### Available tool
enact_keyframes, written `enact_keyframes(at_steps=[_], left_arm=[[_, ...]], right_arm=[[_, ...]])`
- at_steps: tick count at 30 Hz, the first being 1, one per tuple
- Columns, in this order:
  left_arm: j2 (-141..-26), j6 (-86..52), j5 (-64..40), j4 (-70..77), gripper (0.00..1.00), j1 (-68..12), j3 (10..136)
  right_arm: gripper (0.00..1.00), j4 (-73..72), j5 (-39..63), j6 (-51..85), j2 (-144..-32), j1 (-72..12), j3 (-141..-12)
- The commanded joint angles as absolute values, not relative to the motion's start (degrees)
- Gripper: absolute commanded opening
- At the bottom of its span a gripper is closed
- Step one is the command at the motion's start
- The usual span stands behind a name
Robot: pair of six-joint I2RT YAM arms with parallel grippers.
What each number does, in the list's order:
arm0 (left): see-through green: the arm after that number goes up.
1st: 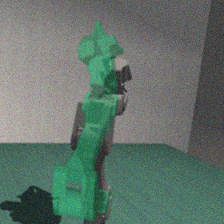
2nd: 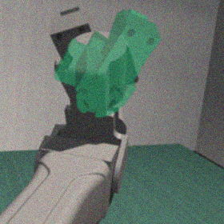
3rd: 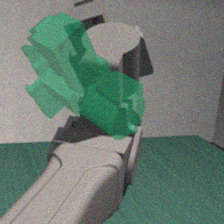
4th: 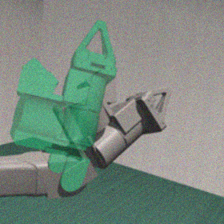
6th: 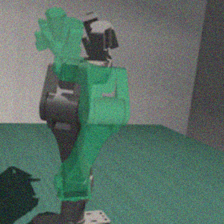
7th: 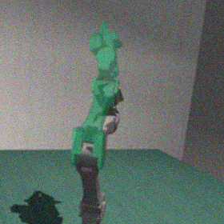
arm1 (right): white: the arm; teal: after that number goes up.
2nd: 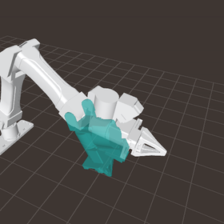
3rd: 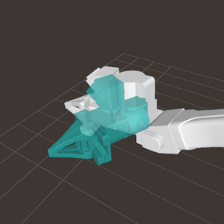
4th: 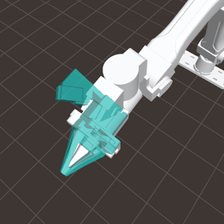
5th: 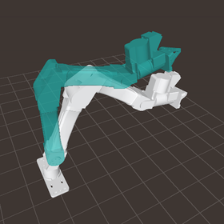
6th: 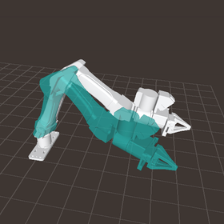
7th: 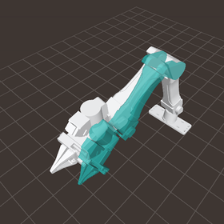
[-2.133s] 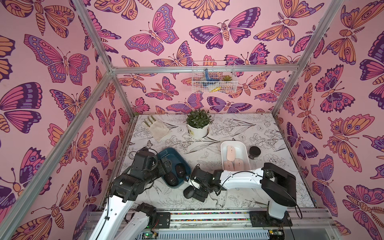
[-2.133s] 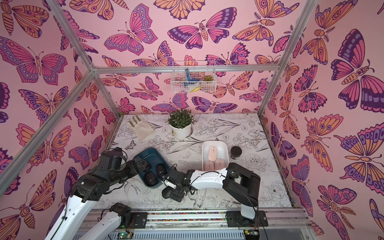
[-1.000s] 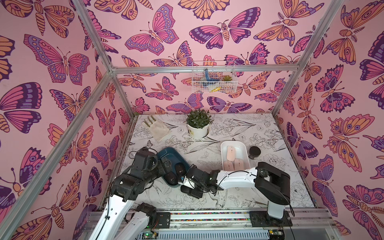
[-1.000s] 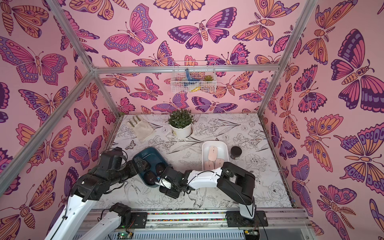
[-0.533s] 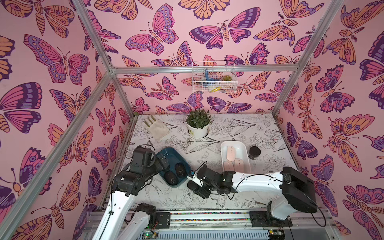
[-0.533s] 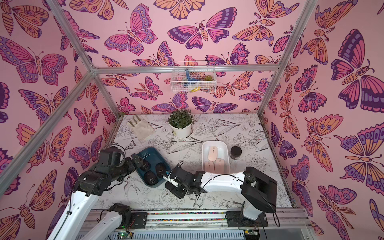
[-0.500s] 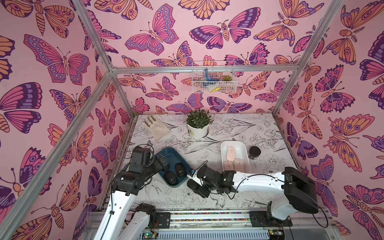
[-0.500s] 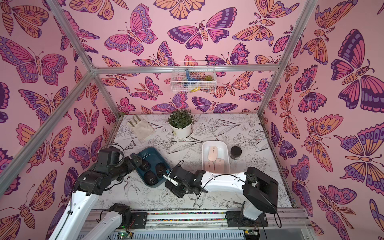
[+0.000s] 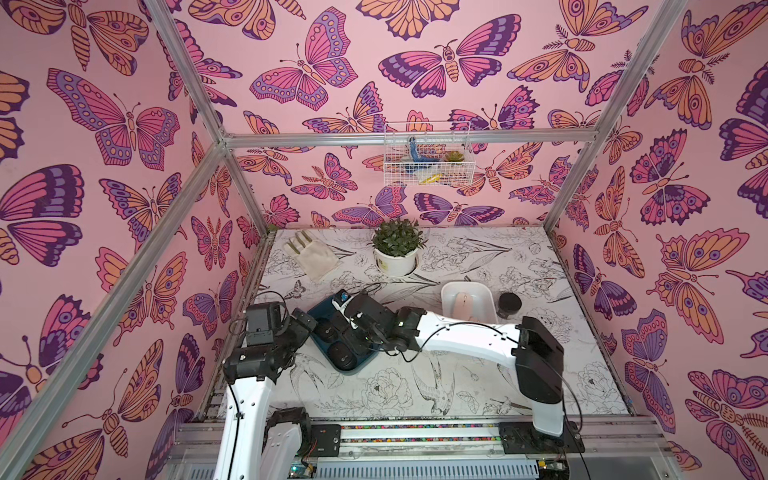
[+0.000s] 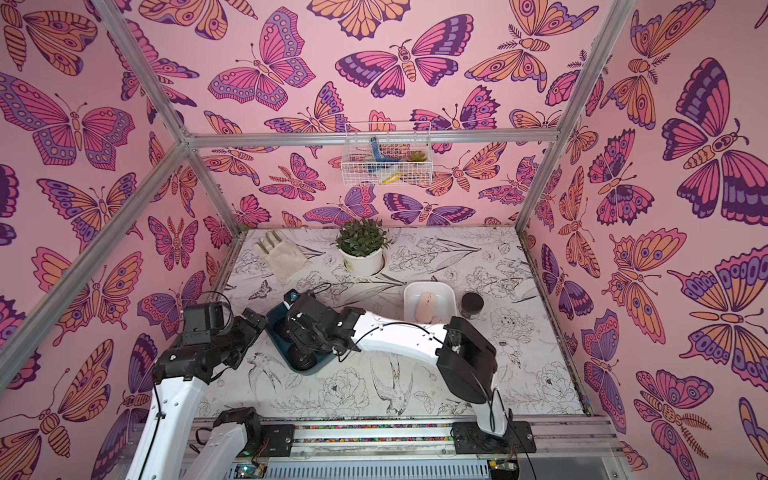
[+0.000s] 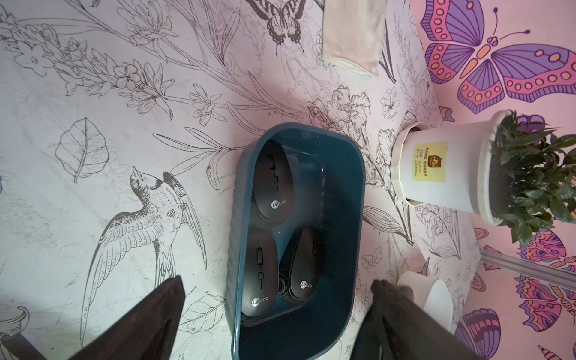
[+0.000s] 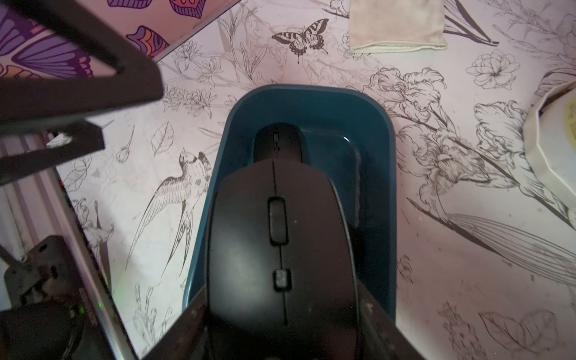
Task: Place the mice by color into the storage box
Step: Place the mouse in the storage box.
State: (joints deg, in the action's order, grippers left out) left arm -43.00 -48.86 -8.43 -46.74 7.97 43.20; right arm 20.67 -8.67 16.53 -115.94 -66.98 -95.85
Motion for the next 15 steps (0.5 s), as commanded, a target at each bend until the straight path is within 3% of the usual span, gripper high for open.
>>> enact_keyframes(at_steps=[1, 15], left_arm=[[-42.0, -49.0, -9.7, -46.2, 0.99, 9.1, 41.2], [-36.4, -49.4, -10.0, -49.1, 0.99, 10.1, 36.8]], right_arm=[[0.40, 23.7, -11.2, 17.3, -121.1, -66.0, -101.4], [0.42, 27.8, -11.8, 19.3, -137.2, -63.1, -119.8]])
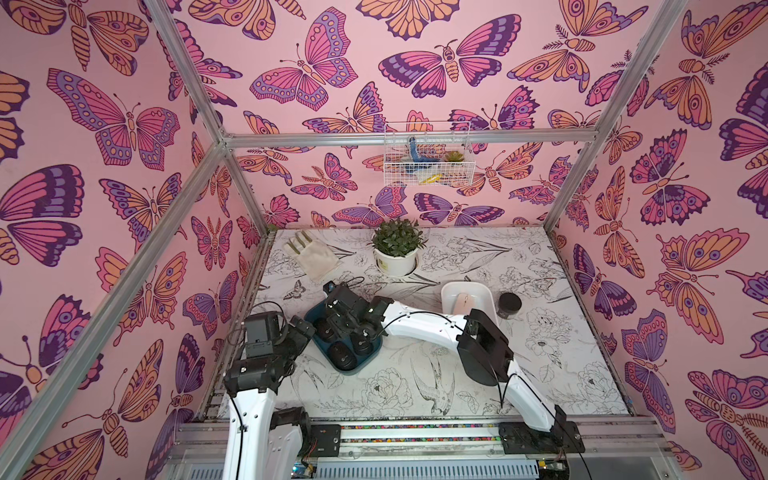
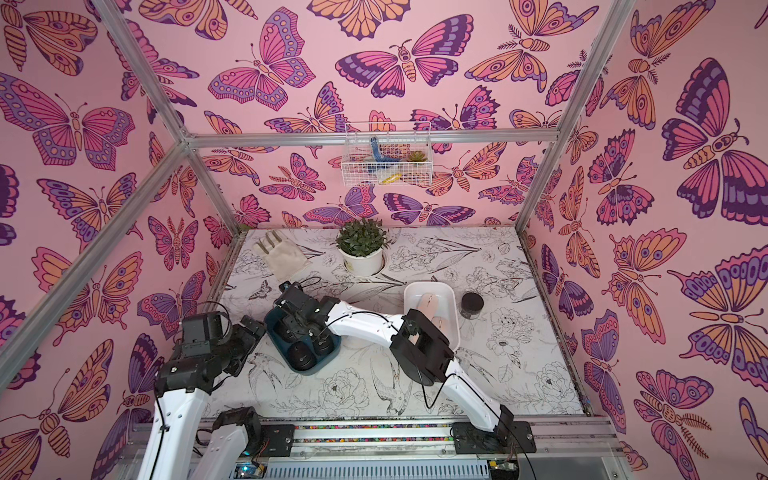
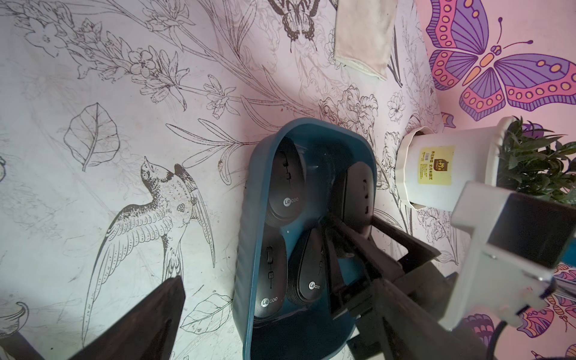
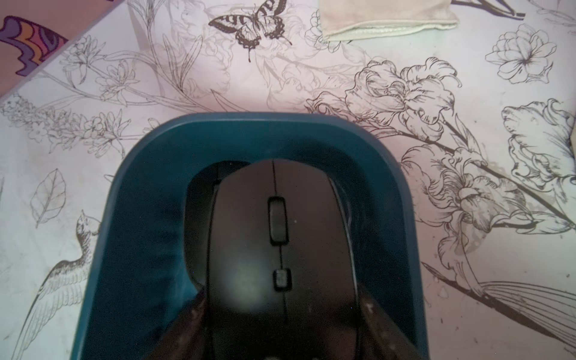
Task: Place the mice by color into the storage box
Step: Place the mouse in the storage box.
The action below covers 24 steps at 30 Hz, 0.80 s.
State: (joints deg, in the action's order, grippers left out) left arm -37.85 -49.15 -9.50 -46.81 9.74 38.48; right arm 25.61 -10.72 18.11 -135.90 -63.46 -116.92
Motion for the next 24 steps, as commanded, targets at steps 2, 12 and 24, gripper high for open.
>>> enact_keyframes(at_steps=[2, 12, 24], left_arm=[[-35.4, -49.7, -9.7, -49.9, 0.99, 10.1, 36.2], [-35.2, -53.0, -8.0, -48.9, 0.99, 10.3, 33.1], [-38.6, -55.6, -6.3, -46.0, 0.67, 13.8, 29.3]], right_arm=[[0.44, 28.1, -12.3, 19.7, -137.9, -63.1, -120.3], [0.72, 28.4, -12.8, 20.8, -138.2, -63.2, -120.2], [0.84, 19.8, -8.1, 23.0, -124.5, -63.4, -106.9]])
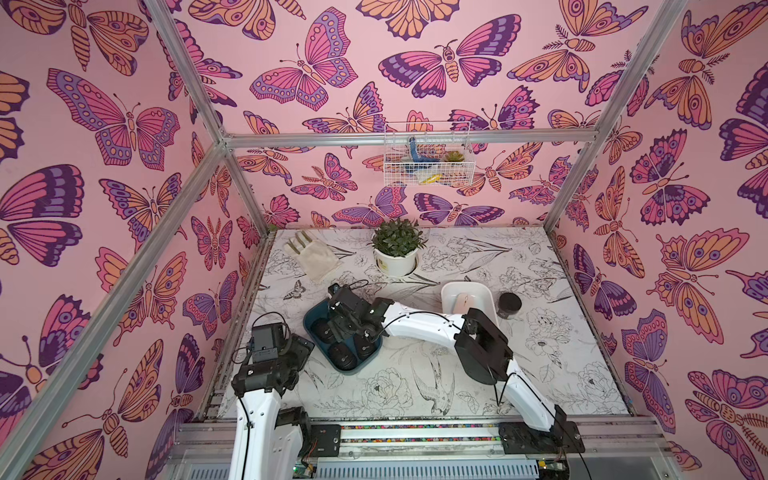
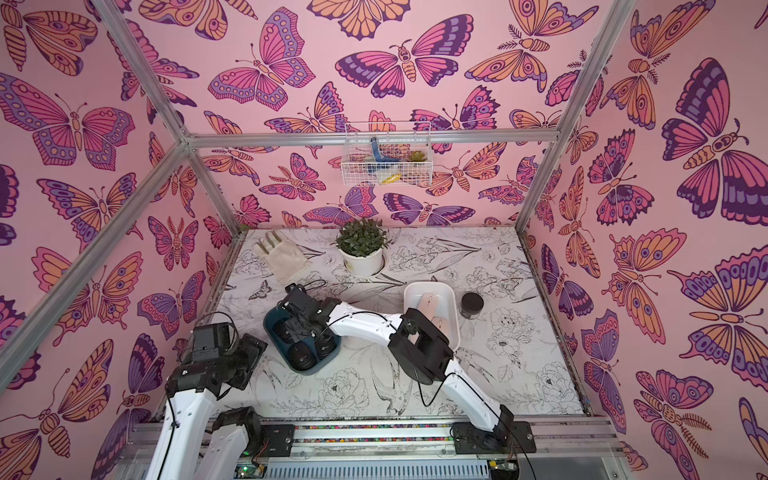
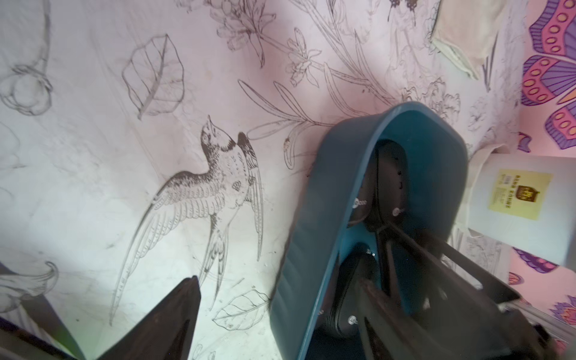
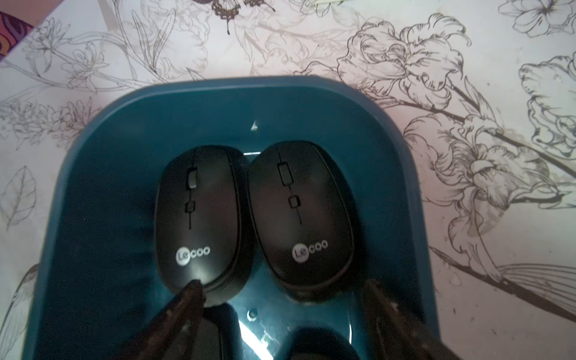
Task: Place the mice by color into the storage box
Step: Place the mouse in the storage box, then move the storage box to the center of the board.
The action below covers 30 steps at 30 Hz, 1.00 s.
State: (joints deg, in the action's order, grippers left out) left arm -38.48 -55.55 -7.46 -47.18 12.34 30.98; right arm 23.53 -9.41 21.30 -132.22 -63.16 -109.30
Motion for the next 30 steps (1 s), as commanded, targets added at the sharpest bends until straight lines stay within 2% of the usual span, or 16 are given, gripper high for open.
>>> enact_keyframes(at_steps=[1, 7, 11, 14, 18, 23, 27, 30], left_arm=[[-38.7, -55.5, -6.6, -45.7, 0.61, 14.6, 28.9], [-44.5, -52.9, -7.7, -40.3, 0.30, 18.0, 27.9], [-53.1, -51.2, -9.9, -34.1, 0.17, 17.9, 29.1], [-61.0, -49.9, -14.2, -28.7, 0.10, 17.8, 29.6], [-70.7, -47.4, -14.7, -24.1, 0.08, 14.9, 31.9], [-79.7, -47.3, -12.4, -20.5, 0.07, 8.0, 36.5], [-84.9, -48.4, -11.4, -18.8, 0.08, 2.5, 40.3], [-88.1, -50.1, -11.3, -16.6, 0.08, -1.5, 41.8]], right_arm=[[0.84, 18.6, -8.0, 23.4, -121.8, -63.4, -104.4], [0.90, 20.1, -14.0, 23.3, -104.4, -61.7, -90.8], [0.93, 24.9, -17.5, 24.0, -90.9, -55.9, -79.4], [0.93, 27.9, -16.2, 27.2, -79.3, -46.4, -69.1], [0.93, 30.3, -11.9, 29.8, -67.6, -30.1, -57.4], [0.93, 31.8, -4.8, 30.3, -62.6, -13.4, -49.3], [0.94, 31.3, -1.6, 30.5, -63.3, -7.5, -45.6], [0.94, 30.0, 0.1, 31.0, -64.2, -6.6, -43.6]])
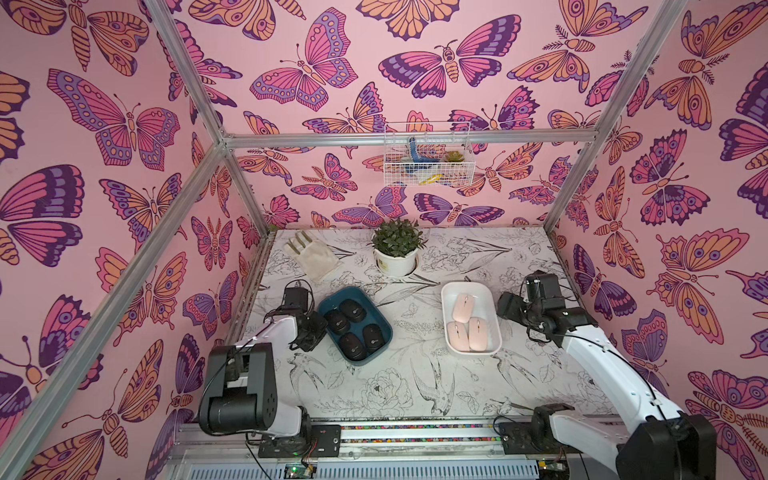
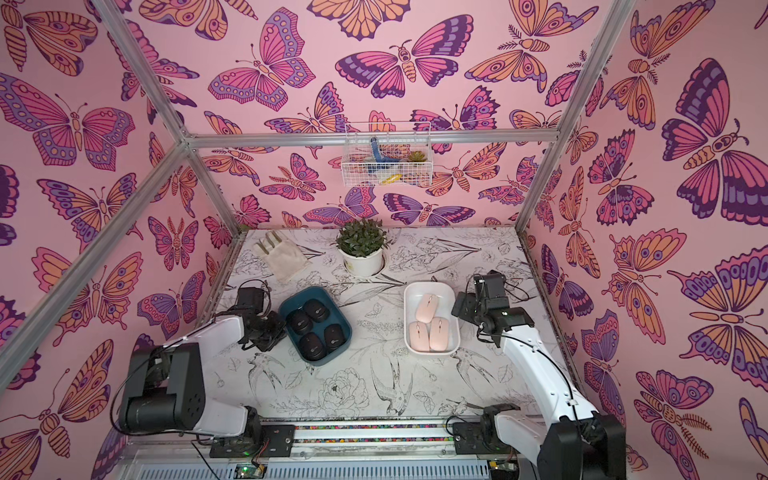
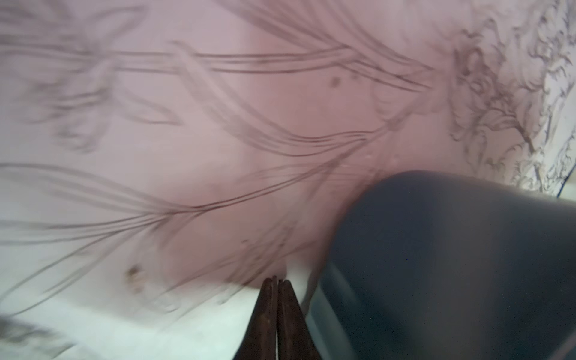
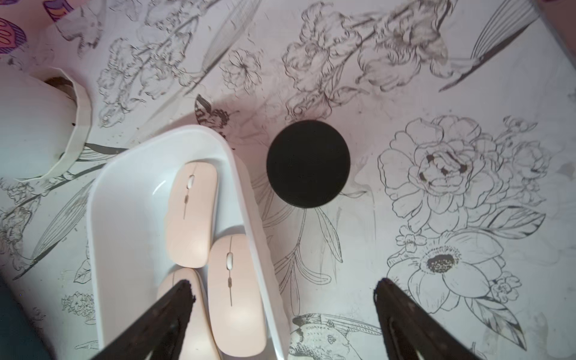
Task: Place the mice by color into the storage box
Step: Move the storage box to the center of the board.
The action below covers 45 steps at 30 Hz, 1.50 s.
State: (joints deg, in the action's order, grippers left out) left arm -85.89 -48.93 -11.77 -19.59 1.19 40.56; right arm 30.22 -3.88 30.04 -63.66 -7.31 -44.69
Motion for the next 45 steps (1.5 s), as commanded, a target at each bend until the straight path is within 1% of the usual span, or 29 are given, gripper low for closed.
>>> enact_keyframes(at_steps=[1, 4, 8, 13, 16, 20, 24, 30, 33, 35, 36, 39, 41, 45], left_arm=[[-89.1, -50.1, -10.6, -16.3, 0.09, -2.7, 42.7], [-93.5, -48.9, -10.3, -16.3, 0.09, -5.1, 46.9], [-98.2, -46.5, -9.9, -17.8, 0.12, -5.8, 52.7], [-101.0, -42.1, -6.0, -22.3, 0.20, -5.8, 60.0], [-102.4, -40.7, -5.0, -23.0, 0.28, -5.8, 63.5], [-106.2, -39.9, -7.6, -23.0, 0.29, -6.7, 68.2], [-108.4, -40.3, -8.7, -22.2, 0.29, -8.3, 69.8], [-108.0, -41.3, -11.5, -19.3, 0.32, -9.9, 68.7], [-105.4, -41.9, -12.4, -18.1, 0.34, -9.9, 65.8], [-102.0, -42.1, -13.1, -16.5, 0.39, -9.9, 62.4], [-100.2, -42.0, -13.3, -16.2, 0.43, -9.9, 60.7], [-91.8, -41.4, -12.0, -15.9, 0.59, -9.8, 54.7], [-84.2, -41.0, -10.3, -15.1, 0.68, -9.9, 50.1], [-68.9, -38.6, -6.1, -15.5, 0.80, -9.8, 43.4]], right_arm=[[0.94, 29.3, 0.3, 31.2, -64.4, -6.6, -42.8], [0.95, 28.7, 0.2, 31.0, -65.0, -6.3, -41.8], [0.95, 29.1, 0.4, 30.1, -65.2, -6.1, -41.6], [0.96, 30.3, 0.1, 28.8, -63.7, -6.0, -41.5], [0.96, 30.6, 0.1, 28.3, -62.7, -5.9, -41.5], [0.97, 30.8, 0.4, 27.8, -61.6, -6.0, -41.6], [0.97, 31.0, 0.9, 27.7, -61.6, -5.9, -41.9], [0.97, 31.1, 2.0, 27.0, -62.4, -6.0, -41.9], [0.98, 31.0, 2.1, 26.6, -62.9, -6.0, -42.0], [0.99, 30.5, 2.0, 26.1, -62.9, -6.0, -41.9], [1.00, 30.3, 2.0, 25.8, -63.0, -5.9, -41.9], [0.99, 29.2, 1.0, 24.2, -62.8, -6.0, -42.1], [0.99, 27.6, -0.7, 23.3, -62.4, -6.0, -41.9], [0.99, 22.2, -4.8, 22.0, -60.4, -5.8, -40.0]])
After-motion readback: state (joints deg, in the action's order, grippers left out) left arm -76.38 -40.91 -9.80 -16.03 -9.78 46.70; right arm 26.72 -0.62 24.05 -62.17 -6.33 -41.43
